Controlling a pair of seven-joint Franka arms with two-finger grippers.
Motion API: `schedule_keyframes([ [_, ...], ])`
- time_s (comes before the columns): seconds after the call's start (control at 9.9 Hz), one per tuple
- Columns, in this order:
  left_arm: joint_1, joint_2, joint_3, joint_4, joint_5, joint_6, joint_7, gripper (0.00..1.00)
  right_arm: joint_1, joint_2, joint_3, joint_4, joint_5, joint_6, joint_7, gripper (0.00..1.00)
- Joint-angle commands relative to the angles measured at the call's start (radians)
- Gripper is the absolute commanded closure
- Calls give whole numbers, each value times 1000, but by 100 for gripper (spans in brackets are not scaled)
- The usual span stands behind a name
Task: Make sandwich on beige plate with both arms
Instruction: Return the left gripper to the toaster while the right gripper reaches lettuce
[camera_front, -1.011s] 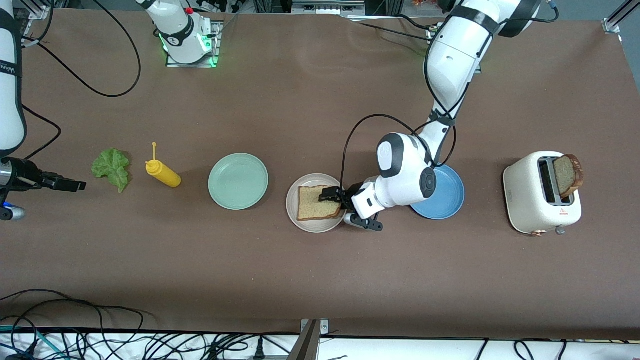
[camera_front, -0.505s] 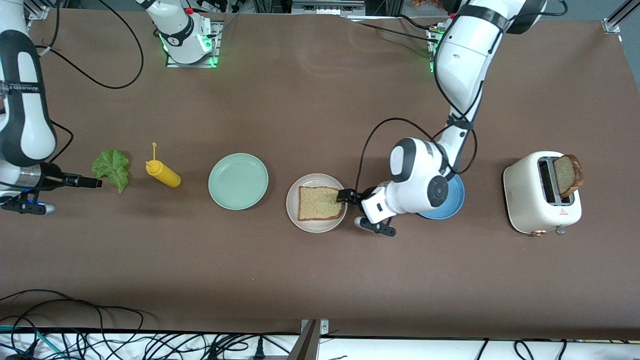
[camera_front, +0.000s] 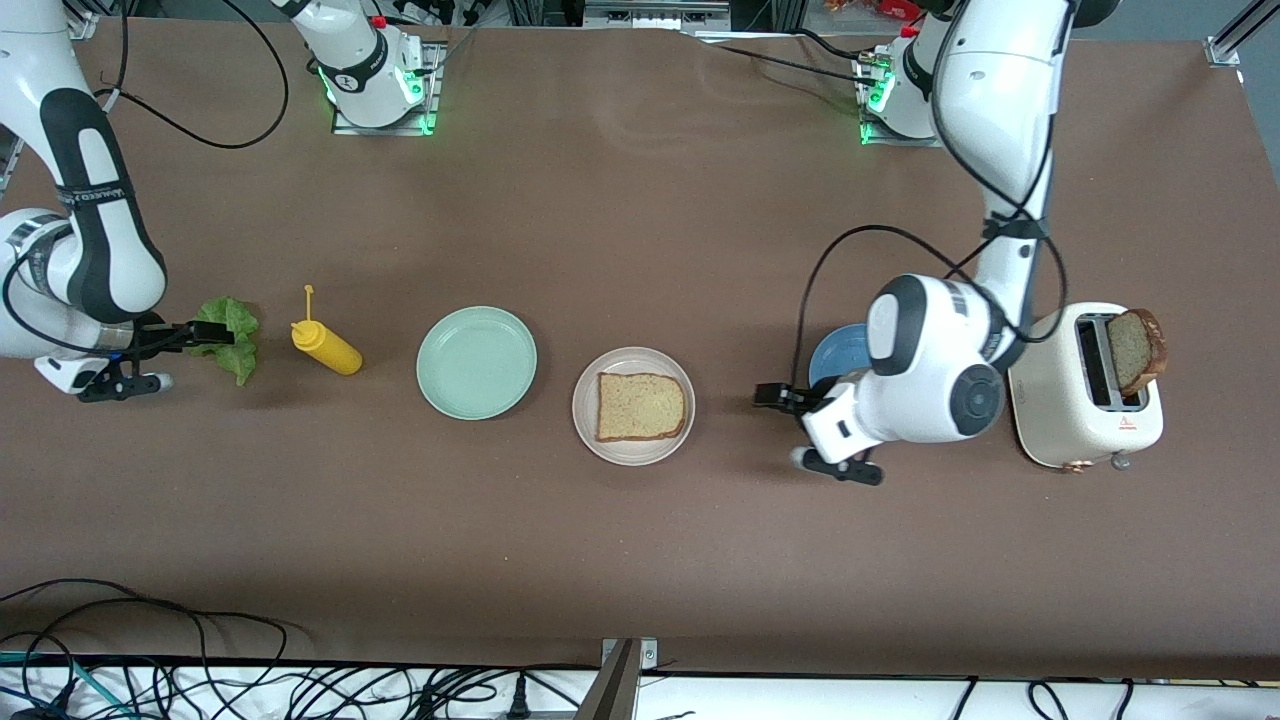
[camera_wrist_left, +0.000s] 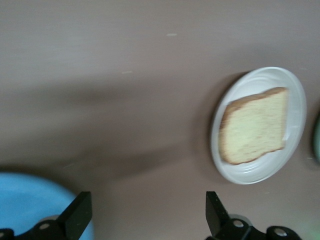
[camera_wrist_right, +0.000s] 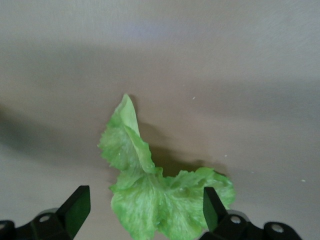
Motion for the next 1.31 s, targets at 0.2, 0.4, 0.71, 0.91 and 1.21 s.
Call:
schedule_keyframes([
  [0.2,79,-113,27,-20,277,-128,-41,0,-17,39,5,-2,-50,41,-99,14],
  [0.4,160,-159,27,-14,308,-184,-31,0,-17,42,5,-2,-50,40,-105,60],
  [0.71,191,-239,27,-14,459,-283,-21,0,-17,38,5,20,-50,31,-106,100],
  [0.91,217,-260,27,-14,496,-313,-15,0,-17,22,5,95,-47,-16,-99,100],
  [1.21,260,-268,28,-12,498,-326,11,0,-9,22,11,341,-34,-284,-52,100],
])
